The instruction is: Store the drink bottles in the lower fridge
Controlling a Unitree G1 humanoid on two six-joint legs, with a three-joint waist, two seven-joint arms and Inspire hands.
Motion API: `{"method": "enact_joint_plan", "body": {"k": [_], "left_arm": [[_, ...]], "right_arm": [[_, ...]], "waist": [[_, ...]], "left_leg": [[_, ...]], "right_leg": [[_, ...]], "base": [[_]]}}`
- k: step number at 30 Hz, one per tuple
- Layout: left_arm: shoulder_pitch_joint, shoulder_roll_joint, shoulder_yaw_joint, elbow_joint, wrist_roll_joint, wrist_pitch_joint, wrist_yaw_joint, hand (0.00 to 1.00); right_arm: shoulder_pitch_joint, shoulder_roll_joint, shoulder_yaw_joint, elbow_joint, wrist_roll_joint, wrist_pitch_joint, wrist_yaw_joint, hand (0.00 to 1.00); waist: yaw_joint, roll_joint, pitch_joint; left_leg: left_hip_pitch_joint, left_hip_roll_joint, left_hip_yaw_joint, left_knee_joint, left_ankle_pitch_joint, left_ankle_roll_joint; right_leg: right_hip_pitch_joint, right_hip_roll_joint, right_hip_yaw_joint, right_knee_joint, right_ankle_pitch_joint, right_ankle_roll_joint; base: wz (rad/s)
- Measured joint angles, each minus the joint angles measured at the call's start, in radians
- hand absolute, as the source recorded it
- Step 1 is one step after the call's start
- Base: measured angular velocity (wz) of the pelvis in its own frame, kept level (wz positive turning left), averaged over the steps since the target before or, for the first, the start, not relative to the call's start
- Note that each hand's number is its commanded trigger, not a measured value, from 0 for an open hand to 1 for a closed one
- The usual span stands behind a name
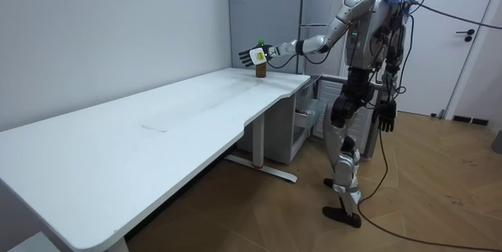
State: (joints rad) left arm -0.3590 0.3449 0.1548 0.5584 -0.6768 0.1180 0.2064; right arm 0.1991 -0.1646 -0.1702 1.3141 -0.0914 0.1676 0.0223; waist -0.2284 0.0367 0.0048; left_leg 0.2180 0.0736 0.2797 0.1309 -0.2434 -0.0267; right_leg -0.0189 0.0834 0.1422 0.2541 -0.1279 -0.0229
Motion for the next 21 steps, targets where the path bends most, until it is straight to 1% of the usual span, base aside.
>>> {"method": "enact_joint_plan", "body": {"k": [3, 5, 7, 8, 10, 14, 16, 21], "left_arm": [[-0.021, 0.000, 0.001, 0.038, 0.000, 0.008, -0.025, 0.00], [-0.046, 0.000, 0.001, 0.074, 0.000, 0.009, -0.046, 0.00], [-0.052, 0.000, 0.000, 0.091, 0.000, 0.009, -0.064, 0.00], [-0.052, 0.000, -0.001, 0.092, 0.000, 0.009, -0.070, 0.13], [-0.052, 0.001, -0.001, 0.100, 0.000, 0.009, -0.085, 1.00], [-0.052, 0.001, -0.001, 0.115, 0.001, 0.017, -0.105, 1.00], [-0.052, 0.001, -0.004, 0.115, -0.004, 0.026, -0.106, 1.00], [-0.052, 0.001, -0.012, 0.120, -0.004, 0.034, -0.107, 1.00]], "right_arm": [[0.002, 0.000, -0.001, 0.001, -0.001, 0.001, 0.002, 0.00], [0.002, 0.000, 0.000, -0.001, -0.001, 0.004, 0.002, 0.00], [0.000, 0.000, 0.000, -0.004, -0.001, 0.006, 0.002, 0.00], [-0.001, 0.000, 0.000, -0.005, -0.001, 0.006, 0.002, 0.00], [0.000, 0.000, 0.001, -0.005, -0.001, 0.007, 0.002, 0.00], [-0.001, 0.000, 0.000, -0.005, 0.001, 0.008, 0.002, 0.00], [-0.001, 0.000, 0.000, -0.005, 0.006, 0.009, 0.001, 0.00], [-0.002, 0.000, 0.001, -0.006, 0.007, 0.010, -0.001, 0.00]], "waist": [[0.000, -0.001, -0.0003], [0.000, -0.001, -0.0004], [-0.002, -0.001, -0.0006], [-0.003, -0.001, -0.0007], [-0.003, -0.003, -0.0016], [-0.009, -0.005, -0.0011], [-0.012, -0.005, -0.0011], [-0.013, -0.005, -0.0015]], "left_leg": [[0.000, 0.001, 0.001, 0.001, 0.000, 0.000], [0.000, 0.001, 0.002, 0.003, 0.000, 0.000], [0.001, 0.000, 0.007, 0.004, 0.000, 0.000], [0.001, 0.000, 0.008, 0.004, 0.000, 0.000], [0.002, 0.000, 0.013, 0.004, 0.000, 0.000], [0.001, -0.001, 0.018, 0.004, 0.000, 0.000], [0.001, -0.001, 0.018, 0.004, 0.000, 0.000], [0.002, -0.001, 0.019, 0.005, 0.000, 0.000]], "right_leg": [[0.000, 0.000, 0.000, 0.001, -0.001, -0.001], [0.002, -0.001, 0.000, 0.004, -0.001, -0.001], [0.004, -0.002, 0.000, 0.003, -0.002, 0.000], [0.004, -0.003, 0.000, 0.004, -0.002, 0.000], [0.004, -0.003, 0.001, 0.003, -0.003, 0.001], [0.003, -0.004, -0.001, 0.001, -0.004, 0.002], [0.004, -0.005, -0.002, 0.001, -0.005, 0.002], [0.003, -0.006, -0.004, 0.004, -0.007, 0.001]], "base": [[0.00], [0.00], [0.00], [0.00], [0.00], [0.01], [0.02], [0.00]]}}
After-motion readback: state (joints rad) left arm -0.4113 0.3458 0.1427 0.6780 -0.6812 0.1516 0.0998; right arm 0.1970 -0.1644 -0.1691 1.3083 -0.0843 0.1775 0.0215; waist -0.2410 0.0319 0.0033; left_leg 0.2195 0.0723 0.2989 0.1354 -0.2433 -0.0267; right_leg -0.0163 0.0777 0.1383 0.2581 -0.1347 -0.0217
